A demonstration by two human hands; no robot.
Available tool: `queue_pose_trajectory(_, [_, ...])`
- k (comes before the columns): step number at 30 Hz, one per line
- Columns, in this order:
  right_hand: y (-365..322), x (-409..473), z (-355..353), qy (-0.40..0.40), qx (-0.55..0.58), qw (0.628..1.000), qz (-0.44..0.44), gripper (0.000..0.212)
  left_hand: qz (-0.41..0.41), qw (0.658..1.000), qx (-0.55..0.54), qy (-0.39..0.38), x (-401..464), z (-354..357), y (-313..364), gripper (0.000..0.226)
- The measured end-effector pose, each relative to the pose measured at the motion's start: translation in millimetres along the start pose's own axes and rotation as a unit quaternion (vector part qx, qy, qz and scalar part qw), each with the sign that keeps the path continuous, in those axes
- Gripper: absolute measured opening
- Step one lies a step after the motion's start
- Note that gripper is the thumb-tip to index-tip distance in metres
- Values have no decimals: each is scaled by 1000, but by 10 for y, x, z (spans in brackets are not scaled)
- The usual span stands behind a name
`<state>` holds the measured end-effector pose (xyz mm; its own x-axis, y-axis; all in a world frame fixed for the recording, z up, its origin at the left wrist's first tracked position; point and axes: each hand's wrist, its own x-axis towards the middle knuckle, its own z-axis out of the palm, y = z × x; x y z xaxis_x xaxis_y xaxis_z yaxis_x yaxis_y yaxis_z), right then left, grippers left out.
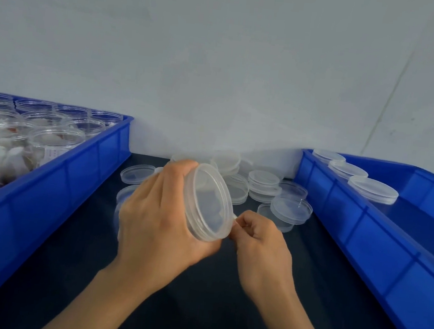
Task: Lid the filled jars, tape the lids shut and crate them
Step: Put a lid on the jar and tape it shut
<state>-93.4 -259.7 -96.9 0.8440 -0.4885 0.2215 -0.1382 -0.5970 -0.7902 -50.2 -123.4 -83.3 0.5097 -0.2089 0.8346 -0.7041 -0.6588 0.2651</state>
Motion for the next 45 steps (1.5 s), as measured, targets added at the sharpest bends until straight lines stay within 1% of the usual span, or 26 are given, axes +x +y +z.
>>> queue_pose_trajectory(3, [1,-12,5,5,9,1000,-2,23,-19,1000,-13,-13,6,-24,24,87])
queue_pose_trajectory(7, [-20,-44,0,16,47,999,-15,28,-49,997,-59,-14,27,-59,54,89])
queue_pose_trajectory(14, [13,-32,-23,-6,86,996,-16,31,-26,999,-32,-20,21,-80,69,90])
queue_pose_trajectory(17, [30,-3,-102,-53,92,992,-72,29,-44,998,-46,-8,42,-125,30,93])
queue_pose_trajectory(19, [53,1,-170,-90,71,987,-114,25,-52,997,-57,-10,68,-141,-13,95])
queue_pose_trajectory(21, [78,2,-208,-121,42,982,-137,20,-62,996,-60,-17,85,-148,-64,95])
queue_pose_trajectory(25, [115,3,-211,-152,3,972,-181,9,-84,994,-68,-27,103,-160,-164,95])
queue_pose_trajectory(28, [112,7,-200,-124,-27,973,-193,9,-82,991,-98,-43,75,-160,-187,92])
queue_pose_trajectory(31, [92,-1,-188,-88,-46,975,-199,16,-73,987,-130,-61,56,-148,-173,89])
queue_pose_trajectory(35, [64,-16,-146,-60,-82,976,-193,21,-67,985,-141,-68,53,-125,-134,92])
queue_pose_trajectory(38, [-5,-49,-129,-47,-77,977,-194,24,-66,981,-166,-78,32,-115,-110,93])
queue_pose_trajectory(40, [-26,-65,-127,-34,-86,977,-191,22,-56,981,-160,-89,29,-122,-92,95])
queue_pose_trajectory(43, [-29,-69,-111,-3,-102,978,-181,10,-29,987,-121,-99,48,-140,-41,97])
queue_pose_trajectory(45, [-60,-85,-90,21,-112,979,-170,11,-30,990,-105,-88,65,-155,18,95])
